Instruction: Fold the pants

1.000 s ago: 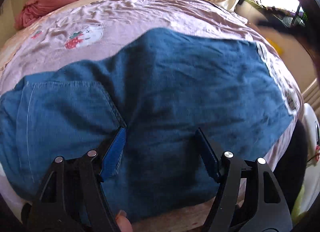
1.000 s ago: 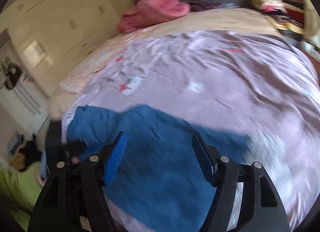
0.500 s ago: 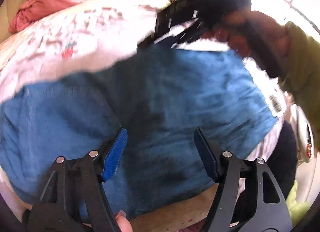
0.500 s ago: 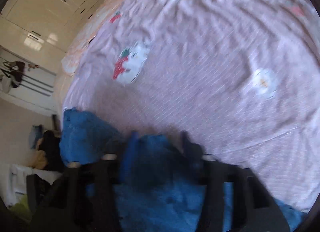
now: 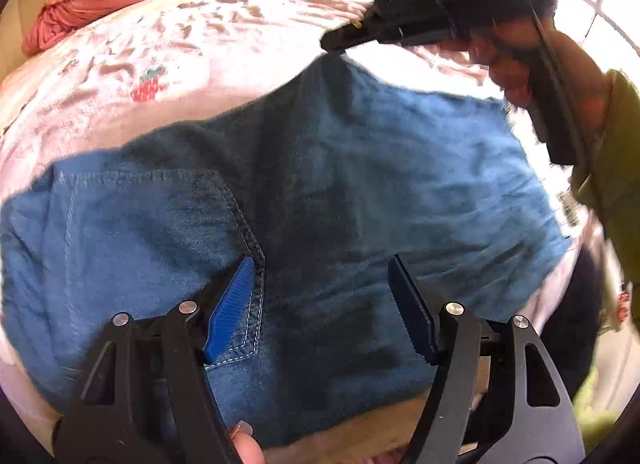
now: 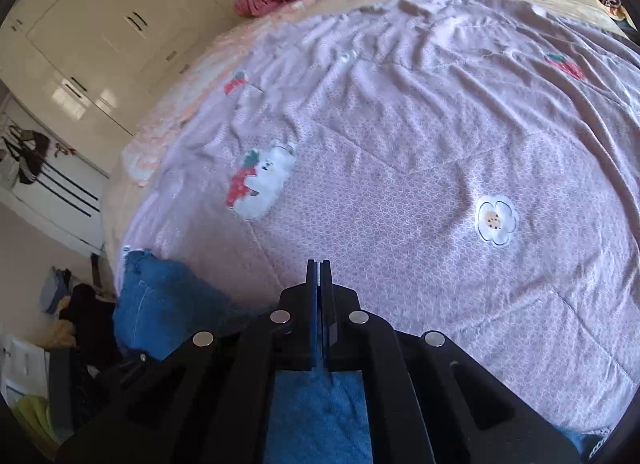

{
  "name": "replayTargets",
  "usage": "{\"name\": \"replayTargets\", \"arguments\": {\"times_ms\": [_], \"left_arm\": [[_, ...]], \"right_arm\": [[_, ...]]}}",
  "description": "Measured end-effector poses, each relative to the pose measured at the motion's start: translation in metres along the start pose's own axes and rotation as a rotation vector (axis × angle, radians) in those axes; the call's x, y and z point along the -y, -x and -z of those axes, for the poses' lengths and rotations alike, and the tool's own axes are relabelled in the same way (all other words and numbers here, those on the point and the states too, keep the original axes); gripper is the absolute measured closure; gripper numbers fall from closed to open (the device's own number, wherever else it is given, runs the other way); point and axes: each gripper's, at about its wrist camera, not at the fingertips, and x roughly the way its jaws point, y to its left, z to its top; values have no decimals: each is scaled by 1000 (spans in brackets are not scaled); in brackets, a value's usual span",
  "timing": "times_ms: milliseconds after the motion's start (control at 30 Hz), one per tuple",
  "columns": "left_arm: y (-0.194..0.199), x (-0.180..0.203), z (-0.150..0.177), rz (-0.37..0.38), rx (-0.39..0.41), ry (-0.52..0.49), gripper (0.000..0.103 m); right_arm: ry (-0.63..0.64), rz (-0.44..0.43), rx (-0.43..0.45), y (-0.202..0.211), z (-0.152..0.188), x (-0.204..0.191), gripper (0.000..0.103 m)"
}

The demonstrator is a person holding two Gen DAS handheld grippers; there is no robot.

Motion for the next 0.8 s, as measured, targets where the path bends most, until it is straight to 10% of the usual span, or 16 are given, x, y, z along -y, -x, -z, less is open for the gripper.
{"name": "replayTargets", "arguments": {"times_ms": [133,400,667,733,800], "left_arm": [[28,-7,-54,-24,87,-26,41],[-58,-39,-132,12,-107,30,51],[-99,-45,-129,177,-236,161,55],[-99,-38,-132,218,-240,169,86],[-101,-33,-133,220,-241,165,91]], "right_arm": [[-23,12,84,52,15,33,52],[-104,210,117,136,74,117,51],[-250,125,137,149,121,163,44],[-256,91,130,143,124,162,47],[-255,93,126,139,126,161,69]]}}
